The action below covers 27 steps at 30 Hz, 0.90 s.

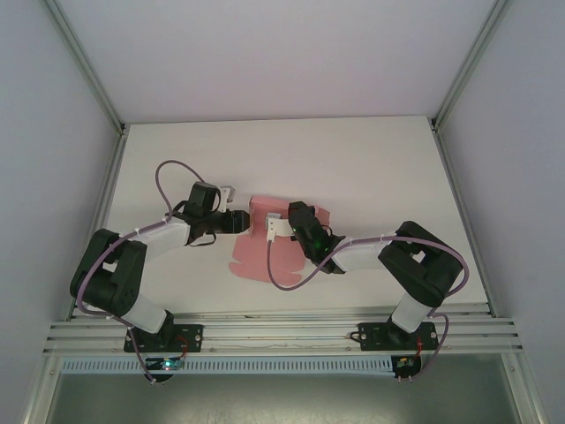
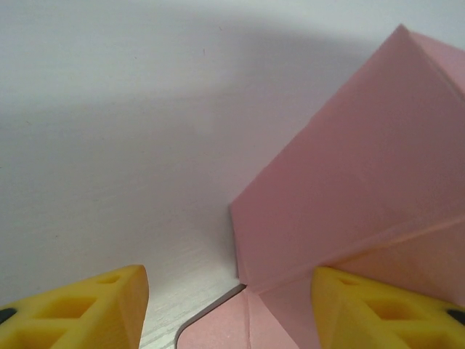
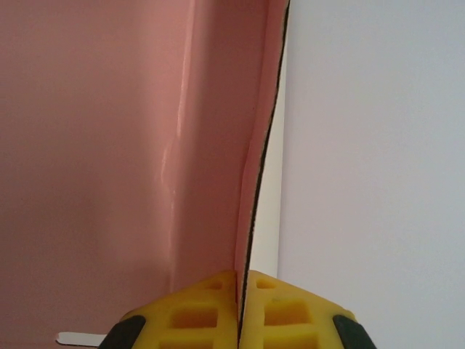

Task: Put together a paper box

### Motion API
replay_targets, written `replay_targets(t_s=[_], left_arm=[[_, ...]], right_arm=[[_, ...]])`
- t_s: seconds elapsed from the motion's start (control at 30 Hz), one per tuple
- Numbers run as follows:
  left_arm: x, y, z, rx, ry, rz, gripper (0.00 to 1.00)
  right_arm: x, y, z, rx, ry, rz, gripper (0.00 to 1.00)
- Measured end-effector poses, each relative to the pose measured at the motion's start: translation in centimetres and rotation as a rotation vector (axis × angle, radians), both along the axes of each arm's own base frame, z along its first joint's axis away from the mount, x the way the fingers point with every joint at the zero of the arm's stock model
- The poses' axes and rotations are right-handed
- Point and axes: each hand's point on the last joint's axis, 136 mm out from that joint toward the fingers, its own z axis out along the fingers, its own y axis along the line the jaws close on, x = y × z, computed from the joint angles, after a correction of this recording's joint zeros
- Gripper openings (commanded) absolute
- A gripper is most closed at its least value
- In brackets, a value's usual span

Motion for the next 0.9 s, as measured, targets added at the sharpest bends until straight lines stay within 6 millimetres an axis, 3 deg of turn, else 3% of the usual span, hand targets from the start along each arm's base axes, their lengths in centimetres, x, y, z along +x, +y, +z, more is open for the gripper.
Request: replay_targets(t_s=[0.57,0.77,0.9], left_arm=[[0.5,-1.7,1.0,0.014,-0.19,-0.13,0.56],[1.0,-2.8,0.7,-0.022,-0.193,-0.172,0.65],[0.7,-3.7,0.8,-0.048,-0.205,-0.219,0.65]], right_arm=[[-0.2,-0.4,-0.2,-0.028,0.004,-0.017,0.0],[-0.1,-0.8,-0.2,-0.038,-0.003,-0.039,0.0],[-0.2,-0.6,-0.2,-0.038,-0.004,-0.036,0.0]])
